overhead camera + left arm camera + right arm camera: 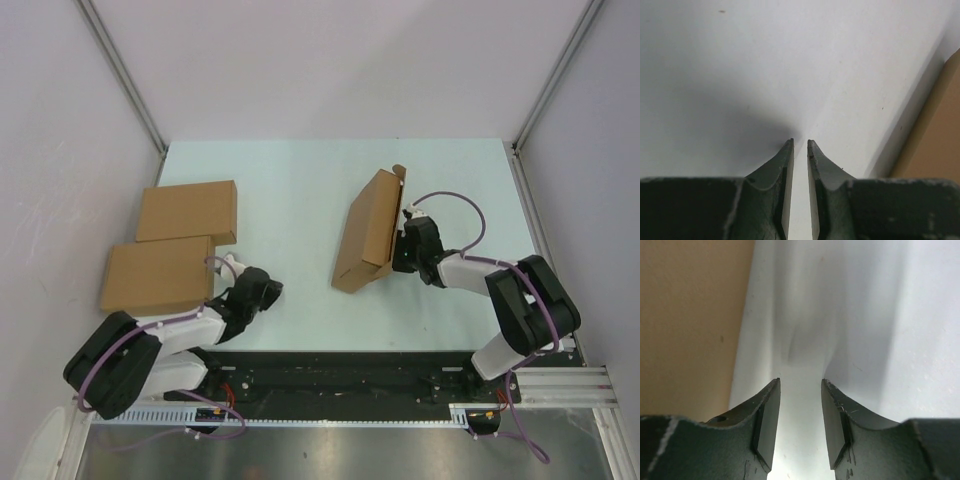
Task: Fold the paper box
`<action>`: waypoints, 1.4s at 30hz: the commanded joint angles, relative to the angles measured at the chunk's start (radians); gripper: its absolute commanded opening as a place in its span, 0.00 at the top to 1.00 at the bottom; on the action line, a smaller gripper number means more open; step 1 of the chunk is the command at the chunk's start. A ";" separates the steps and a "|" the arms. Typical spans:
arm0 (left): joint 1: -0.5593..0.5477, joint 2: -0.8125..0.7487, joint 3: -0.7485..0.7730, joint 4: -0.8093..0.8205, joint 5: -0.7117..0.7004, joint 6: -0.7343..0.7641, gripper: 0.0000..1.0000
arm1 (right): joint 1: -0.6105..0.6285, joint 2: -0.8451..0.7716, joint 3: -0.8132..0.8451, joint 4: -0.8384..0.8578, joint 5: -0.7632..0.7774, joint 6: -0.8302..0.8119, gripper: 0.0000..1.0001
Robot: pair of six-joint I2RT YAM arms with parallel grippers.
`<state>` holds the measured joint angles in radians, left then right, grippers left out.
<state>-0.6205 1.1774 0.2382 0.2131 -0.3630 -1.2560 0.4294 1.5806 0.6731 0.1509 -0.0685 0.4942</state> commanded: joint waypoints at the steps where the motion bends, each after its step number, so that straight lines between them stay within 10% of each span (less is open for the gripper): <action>1: 0.001 0.059 0.099 0.005 -0.028 0.017 0.78 | 0.003 -0.037 -0.023 -0.197 0.068 -0.028 0.55; 16: 0.004 0.441 0.541 0.058 0.119 0.101 0.78 | 0.023 -0.114 0.195 -0.318 0.122 -0.039 0.51; 42: 0.016 0.472 0.590 0.083 0.183 0.139 0.77 | 0.055 -0.041 0.338 -0.309 0.107 -0.048 0.46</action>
<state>-0.6098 1.6752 0.7826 0.2745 -0.1955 -1.1511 0.4843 1.5303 0.9737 -0.1604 0.0372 0.4549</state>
